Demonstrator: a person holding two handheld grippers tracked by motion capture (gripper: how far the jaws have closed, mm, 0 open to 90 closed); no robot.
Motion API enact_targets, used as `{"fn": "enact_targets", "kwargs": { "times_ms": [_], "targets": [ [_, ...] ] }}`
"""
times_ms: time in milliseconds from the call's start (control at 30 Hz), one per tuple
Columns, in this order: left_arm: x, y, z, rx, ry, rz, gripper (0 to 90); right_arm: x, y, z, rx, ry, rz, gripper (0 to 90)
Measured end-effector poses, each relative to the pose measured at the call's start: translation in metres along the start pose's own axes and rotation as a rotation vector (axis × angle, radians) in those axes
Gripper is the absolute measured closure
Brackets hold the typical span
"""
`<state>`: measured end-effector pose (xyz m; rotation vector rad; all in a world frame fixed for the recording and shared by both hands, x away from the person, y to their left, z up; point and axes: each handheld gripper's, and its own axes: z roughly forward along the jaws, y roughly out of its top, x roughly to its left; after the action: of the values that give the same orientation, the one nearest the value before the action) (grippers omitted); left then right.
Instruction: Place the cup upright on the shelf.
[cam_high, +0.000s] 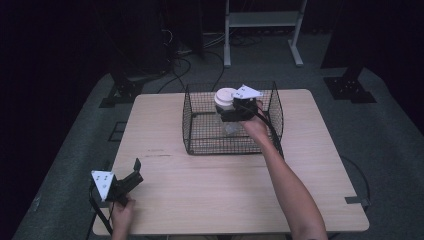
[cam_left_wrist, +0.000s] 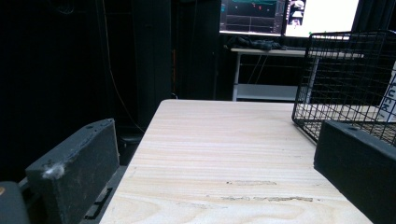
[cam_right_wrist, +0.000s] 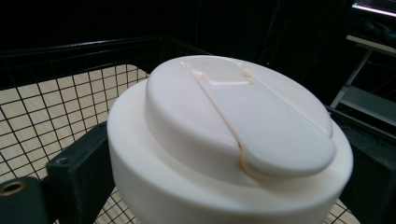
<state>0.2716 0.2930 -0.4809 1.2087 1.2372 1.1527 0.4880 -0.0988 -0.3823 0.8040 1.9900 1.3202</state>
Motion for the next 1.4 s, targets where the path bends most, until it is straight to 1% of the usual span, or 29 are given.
{"fn": "enact_targets", "kwargs": {
  "times_ms": [300, 400, 633, 700, 833, 933, 1100, 1200, 1267, 1400],
  "targets": [
    [0.000, 0.000, 0.000, -0.001, 0.001, -0.002, 0.0, -0.001, -0.004, 0.001, 0.026, 0.011, -0.021, 4.4],
    [0.000, 0.000, 0.000, -0.001, 0.000, -0.001, 0.0, -0.001, -0.006, 0.001, 0.042, 0.013, -0.040, 4.4],
    [0.000, 0.000, 0.000, -0.001, 0.002, 0.000, 0.0, -0.004, -0.007, -0.002, 0.046, 0.021, -0.034, 4.3],
    [0.000, 0.000, 0.000, 0.000, -0.001, 0.000, 0.0, -0.006, -0.008, -0.003, 0.047, 0.020, -0.020, 4.3],
    [0.000, 0.000, 0.000, -0.001, -0.001, 0.001, 0.0, -0.008, -0.008, -0.005, 0.048, 0.017, -0.011, 4.1],
    [0.000, 0.000, 0.000, 0.000, 0.001, 0.001, 0.0, -0.008, -0.008, -0.006, 0.048, 0.017, -0.018, 4.0],
    [-0.001, 0.000, 0.000, -0.001, -0.001, 0.003, 0.0, -0.009, -0.008, -0.008, 0.054, 0.003, -0.027, 3.3],
    [-0.001, 0.000, 0.000, -0.001, -0.001, 0.003, 0.0, -0.010, -0.008, -0.009, 0.057, -0.001, -0.021, 3.2],
    [-0.001, 0.000, 0.000, -0.001, -0.001, 0.003, 0.0, -0.011, -0.010, -0.011, 0.048, -0.012, -0.017, 3.2],
    [-0.001, 0.000, 0.000, -0.001, -0.001, 0.004, 0.0, -0.013, -0.013, -0.012, 0.038, -0.011, 0.010, 3.4]
  ]
}}
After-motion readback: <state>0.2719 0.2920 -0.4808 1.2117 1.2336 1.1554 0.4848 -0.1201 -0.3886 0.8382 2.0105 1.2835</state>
